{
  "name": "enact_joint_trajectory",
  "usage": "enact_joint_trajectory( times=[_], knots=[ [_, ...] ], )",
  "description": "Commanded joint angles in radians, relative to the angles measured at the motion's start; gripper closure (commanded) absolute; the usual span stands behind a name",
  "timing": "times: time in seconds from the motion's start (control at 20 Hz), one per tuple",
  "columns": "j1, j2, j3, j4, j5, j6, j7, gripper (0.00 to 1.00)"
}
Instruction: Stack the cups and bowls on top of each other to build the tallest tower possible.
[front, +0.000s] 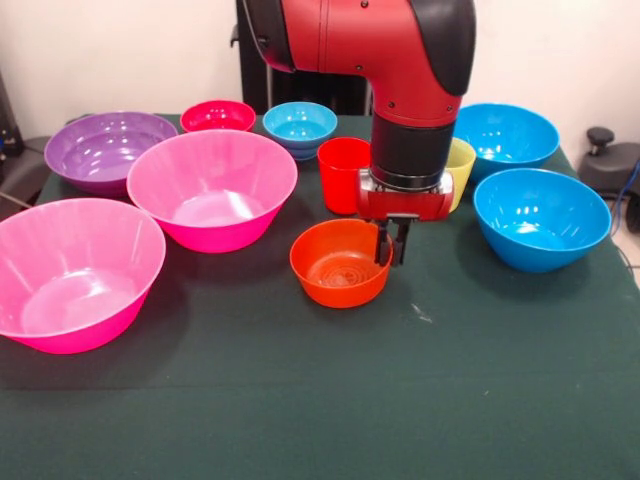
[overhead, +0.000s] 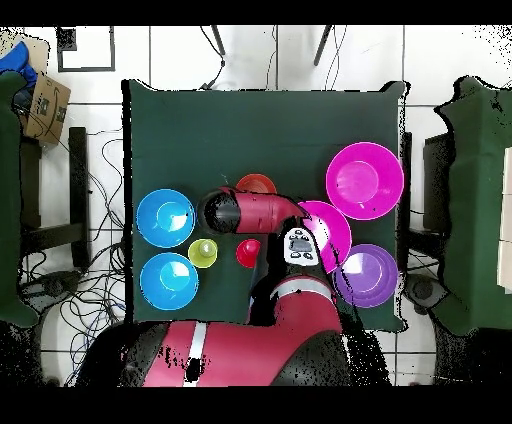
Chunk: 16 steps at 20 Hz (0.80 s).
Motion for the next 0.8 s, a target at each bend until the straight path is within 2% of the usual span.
enact_joint_trajectory(
  times=[0.05,0.5,0.55,0.8],
  knots=[
    [0.009,0.033,0.031,-0.054,-0.066,0.061,0.022,1.00],
    [0.002,0.028,0.041,-0.038,-0.067,0.033,0.030,1.00],
    [-0.002,0.026,0.045,-0.034,-0.066,0.037,0.028,0.00],
    [0.001,0.026,0.045,-0.045,-0.063,0.065,0.018,0.00]
  ],
)
